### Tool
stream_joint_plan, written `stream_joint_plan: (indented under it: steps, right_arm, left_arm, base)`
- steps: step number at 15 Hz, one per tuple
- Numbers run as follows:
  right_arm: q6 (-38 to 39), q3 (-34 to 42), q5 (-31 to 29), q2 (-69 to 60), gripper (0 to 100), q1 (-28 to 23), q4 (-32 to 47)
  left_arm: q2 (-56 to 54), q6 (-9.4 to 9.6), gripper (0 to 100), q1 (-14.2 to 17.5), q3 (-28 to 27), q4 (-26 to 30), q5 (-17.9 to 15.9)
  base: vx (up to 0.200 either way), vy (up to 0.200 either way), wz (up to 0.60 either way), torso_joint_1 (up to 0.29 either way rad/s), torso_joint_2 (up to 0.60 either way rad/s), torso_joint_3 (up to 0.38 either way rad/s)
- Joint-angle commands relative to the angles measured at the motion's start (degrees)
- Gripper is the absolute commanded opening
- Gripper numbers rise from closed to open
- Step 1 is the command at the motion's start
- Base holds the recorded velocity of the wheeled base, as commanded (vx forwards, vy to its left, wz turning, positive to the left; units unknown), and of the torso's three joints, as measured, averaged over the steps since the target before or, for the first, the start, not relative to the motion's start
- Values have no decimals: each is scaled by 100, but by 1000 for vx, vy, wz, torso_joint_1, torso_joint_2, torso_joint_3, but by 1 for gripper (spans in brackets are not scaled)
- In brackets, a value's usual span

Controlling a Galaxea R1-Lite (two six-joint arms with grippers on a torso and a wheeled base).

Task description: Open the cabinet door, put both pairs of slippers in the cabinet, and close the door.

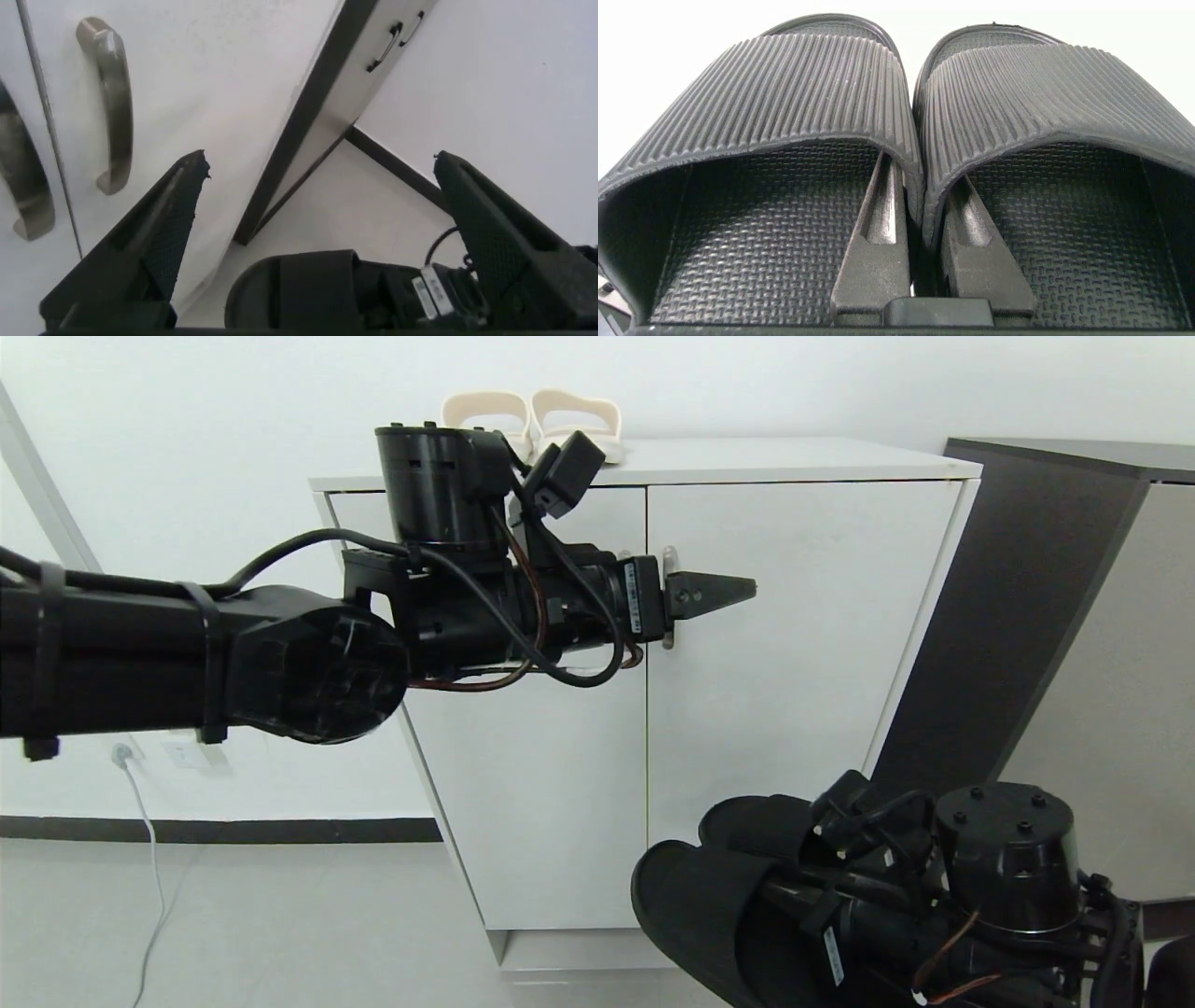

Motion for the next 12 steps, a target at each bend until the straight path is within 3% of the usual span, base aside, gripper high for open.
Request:
stream_joint_plan:
  steps: [1,6,9,12]
  right_arm:
    - [-4,0,1,33,0,2,-2]
    - [-4,0,107,51,0,2,-2]
    - [-4,0,107,51,0,2,-2]
    - [-4,27,107,51,0,2,-2]
  left_arm:
    - [82,1,100,50,-31,-3,9]
    - [152,1,100,217,-92,-3,18]
    - [434,1,100,217,-391,-3,300]
    - [627,-7,100,217,-602,-3,308]
  base:
    - [0,0,0,0,0,0]
    - [0,0,0,0,0,0]
    - [0,0,0,0,0,0]
    - [0,0,0,0,0,0]
